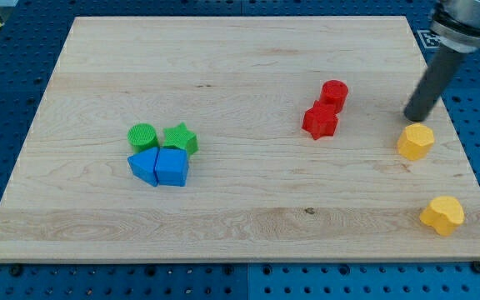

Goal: Move the yellow hexagon into the top of the yellow heart

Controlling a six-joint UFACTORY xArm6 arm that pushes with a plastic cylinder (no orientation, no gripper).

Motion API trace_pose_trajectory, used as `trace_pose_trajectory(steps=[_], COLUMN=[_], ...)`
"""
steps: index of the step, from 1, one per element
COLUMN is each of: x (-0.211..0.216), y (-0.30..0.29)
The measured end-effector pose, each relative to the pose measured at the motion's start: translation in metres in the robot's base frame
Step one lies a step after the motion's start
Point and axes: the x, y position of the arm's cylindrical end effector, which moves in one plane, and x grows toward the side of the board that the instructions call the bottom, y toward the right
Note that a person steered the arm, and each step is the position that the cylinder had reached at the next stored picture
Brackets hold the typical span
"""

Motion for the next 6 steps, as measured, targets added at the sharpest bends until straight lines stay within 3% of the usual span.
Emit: trace_pose_trajectory(steps=[6], x=[0.074], y=[-0.004])
